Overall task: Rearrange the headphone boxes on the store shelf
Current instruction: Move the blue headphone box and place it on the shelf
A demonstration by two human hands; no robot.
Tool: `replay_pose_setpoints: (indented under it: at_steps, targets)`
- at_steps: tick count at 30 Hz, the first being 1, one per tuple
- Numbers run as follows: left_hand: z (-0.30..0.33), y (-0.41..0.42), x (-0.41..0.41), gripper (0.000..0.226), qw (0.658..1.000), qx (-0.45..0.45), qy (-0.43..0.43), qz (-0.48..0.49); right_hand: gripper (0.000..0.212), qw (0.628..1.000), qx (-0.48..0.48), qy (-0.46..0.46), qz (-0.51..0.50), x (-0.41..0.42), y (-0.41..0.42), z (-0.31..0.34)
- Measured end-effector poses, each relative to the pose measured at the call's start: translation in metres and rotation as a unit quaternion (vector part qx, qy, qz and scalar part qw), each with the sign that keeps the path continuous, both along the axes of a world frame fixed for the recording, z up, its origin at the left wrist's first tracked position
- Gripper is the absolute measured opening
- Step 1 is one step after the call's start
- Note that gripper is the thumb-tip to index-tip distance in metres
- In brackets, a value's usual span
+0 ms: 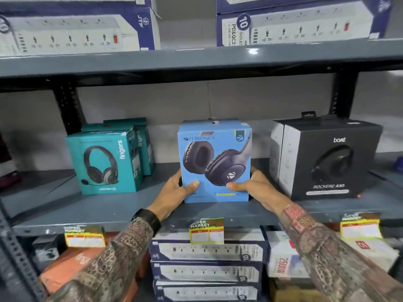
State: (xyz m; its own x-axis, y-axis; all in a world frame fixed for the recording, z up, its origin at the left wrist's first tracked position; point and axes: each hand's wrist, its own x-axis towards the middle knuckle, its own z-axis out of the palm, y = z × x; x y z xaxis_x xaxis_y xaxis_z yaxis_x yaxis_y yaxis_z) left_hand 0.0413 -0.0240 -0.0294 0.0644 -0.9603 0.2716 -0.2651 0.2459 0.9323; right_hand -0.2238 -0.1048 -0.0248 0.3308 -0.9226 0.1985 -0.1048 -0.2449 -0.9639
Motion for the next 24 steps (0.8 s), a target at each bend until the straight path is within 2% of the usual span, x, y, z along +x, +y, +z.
replay_pose_setpoints:
  at_steps: [6,15,18,21,24]
  targets:
    - [-0.005,0.030,-0.007,0.037,0.999,-0.013,0.019,0.038,0.074,0.999,-0.028,-0.003,-0.017,-0.001,0.029,-0.010]
    - [-0.009,0.035,-0.009,0.033,0.997,-0.021,0.022,0.064,0.045,0.998,-0.047,0.026,-0.037,-0.003,0.042,-0.014]
    - [-0.009,0.038,-0.012,0.034,0.997,-0.025,0.024,0.069,0.042,0.998,-0.048,0.031,-0.039,-0.003,0.044,-0.013]
    - [-0.005,0.041,-0.015,0.043,0.997,-0.034,0.034,0.061,0.057,0.996,-0.042,0.055,-0.047,-0.003,0.049,-0.008]
    - [-0.003,0.048,-0.014,0.077,0.998,-0.022,0.048,0.026,0.109,0.991,-0.038,0.088,-0.094,-0.004,0.056,-0.011]
